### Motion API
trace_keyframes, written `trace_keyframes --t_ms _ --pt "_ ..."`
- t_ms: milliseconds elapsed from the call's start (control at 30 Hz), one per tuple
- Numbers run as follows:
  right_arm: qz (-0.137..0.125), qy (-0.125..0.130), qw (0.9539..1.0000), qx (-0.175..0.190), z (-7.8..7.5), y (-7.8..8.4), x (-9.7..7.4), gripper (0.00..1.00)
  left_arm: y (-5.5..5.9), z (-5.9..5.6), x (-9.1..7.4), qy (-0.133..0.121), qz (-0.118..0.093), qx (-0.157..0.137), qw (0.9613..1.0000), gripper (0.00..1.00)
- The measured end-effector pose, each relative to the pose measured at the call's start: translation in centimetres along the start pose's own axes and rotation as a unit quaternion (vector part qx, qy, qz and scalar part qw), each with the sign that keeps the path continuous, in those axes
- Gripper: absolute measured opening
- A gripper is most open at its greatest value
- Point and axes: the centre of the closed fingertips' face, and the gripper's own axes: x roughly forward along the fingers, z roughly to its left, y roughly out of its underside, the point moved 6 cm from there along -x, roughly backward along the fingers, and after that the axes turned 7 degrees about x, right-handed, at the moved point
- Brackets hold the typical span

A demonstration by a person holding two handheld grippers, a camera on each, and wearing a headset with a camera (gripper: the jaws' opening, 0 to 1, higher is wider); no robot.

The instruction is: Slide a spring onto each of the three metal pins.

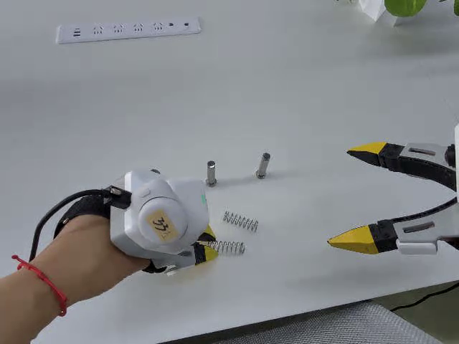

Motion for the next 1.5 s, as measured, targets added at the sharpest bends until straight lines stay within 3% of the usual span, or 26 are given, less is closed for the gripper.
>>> trace_keyframes --t_ms 500,833,1000,1167,1500 --pt "-0.005 0.005 1.0 0.005 -0.13 -0.02 -0.32 0.84 0.04 -0.22 0.12 0.014 0.037 0.043 0.9983 0.08" --pt "-0.007 0.005 0.9999 0.006 -0.05 0.05 -0.2 0.84 -0.16 -0.41 0.2 0.013 0.042 0.063 0.9971 0.09" --pt "-0.007 0.006 0.9999 0.008 -0.05 0.15 -0.2 0.84 -0.36 -0.37 0.3 0.011 0.043 0.072 0.9964 0.15" --pt "-0.008 0.008 0.9999 0.009 -0.05 0.19 -0.21 0.84 -0.41 -0.64 0.19 0.014 0.044 0.087 0.9951 0.07" --pt "-0.007 0.007 0.9999 0.009 0.04 0.27 -0.06 0.83 -0.26 -0.62 0.32 0.019 0.041 0.072 0.9963 0.07"
